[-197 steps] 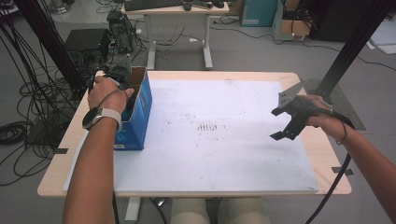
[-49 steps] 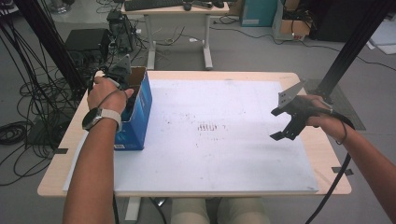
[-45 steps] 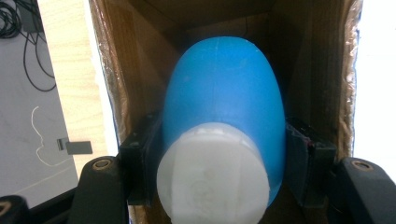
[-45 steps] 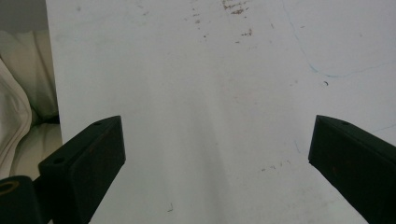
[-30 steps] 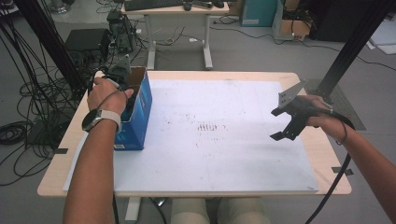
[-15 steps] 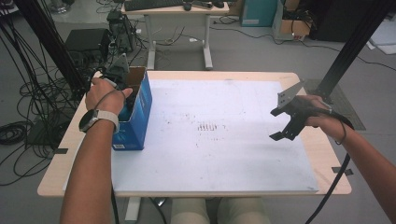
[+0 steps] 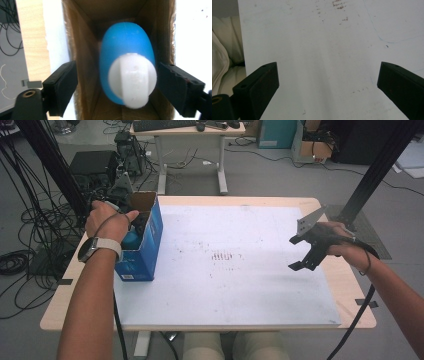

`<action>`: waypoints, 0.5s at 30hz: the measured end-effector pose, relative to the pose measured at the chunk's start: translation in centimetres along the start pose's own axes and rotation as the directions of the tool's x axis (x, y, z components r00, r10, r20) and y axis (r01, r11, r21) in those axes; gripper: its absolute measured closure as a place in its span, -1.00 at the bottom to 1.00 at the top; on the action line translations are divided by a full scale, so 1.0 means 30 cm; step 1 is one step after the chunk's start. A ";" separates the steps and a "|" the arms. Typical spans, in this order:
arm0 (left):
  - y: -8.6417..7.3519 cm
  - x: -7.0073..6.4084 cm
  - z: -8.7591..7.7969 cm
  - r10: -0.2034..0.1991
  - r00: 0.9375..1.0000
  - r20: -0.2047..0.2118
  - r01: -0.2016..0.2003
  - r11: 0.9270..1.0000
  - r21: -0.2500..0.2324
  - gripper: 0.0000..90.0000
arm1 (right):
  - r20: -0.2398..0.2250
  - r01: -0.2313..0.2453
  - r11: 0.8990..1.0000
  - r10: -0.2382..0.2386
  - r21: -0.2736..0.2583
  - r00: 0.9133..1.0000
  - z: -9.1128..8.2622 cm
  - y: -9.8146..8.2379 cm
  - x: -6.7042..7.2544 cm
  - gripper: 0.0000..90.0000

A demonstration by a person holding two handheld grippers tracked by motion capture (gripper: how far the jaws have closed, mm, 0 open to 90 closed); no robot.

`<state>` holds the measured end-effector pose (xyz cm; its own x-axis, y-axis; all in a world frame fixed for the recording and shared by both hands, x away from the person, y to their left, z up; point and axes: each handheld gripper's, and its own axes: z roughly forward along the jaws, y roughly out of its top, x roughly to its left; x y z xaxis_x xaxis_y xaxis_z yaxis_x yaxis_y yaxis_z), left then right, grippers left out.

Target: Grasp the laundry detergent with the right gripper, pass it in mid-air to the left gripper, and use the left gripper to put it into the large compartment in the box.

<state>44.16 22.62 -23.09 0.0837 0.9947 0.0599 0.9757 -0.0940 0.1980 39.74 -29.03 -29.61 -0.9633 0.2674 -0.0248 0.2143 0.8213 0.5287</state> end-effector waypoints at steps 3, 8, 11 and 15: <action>-0.001 0.002 -0.034 0.008 1.000 0.006 -0.008 1.000 -0.015 -0.65 | 0.003 -0.007 1.000 0.007 0.006 1.000 -0.004 0.001 0.003 -0.91; 0.001 -0.007 -0.091 0.030 0.999 0.017 -0.029 0.999 -0.038 -0.69 | 0.005 0.013 1.000 -0.013 -0.008 1.000 -0.005 0.003 0.000 -0.91; 0.003 -0.013 -0.129 0.054 0.998 0.028 -0.052 0.997 -0.062 -0.71 | 0.007 -0.010 1.000 0.010 0.005 1.000 -0.012 0.004 0.006 -0.91; 0.005 -0.030 -0.177 0.093 0.995 0.028 -0.090 0.992 -0.085 -0.71 | 0.011 0.001 1.000 -0.001 -0.005 1.000 -0.016 0.005 0.002 -0.91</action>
<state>43.16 21.49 -17.91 0.1798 0.9824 0.0505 0.9434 -0.1868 0.2742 39.63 -29.12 -29.12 -0.9616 0.2722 -0.0348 0.2125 0.8189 0.5332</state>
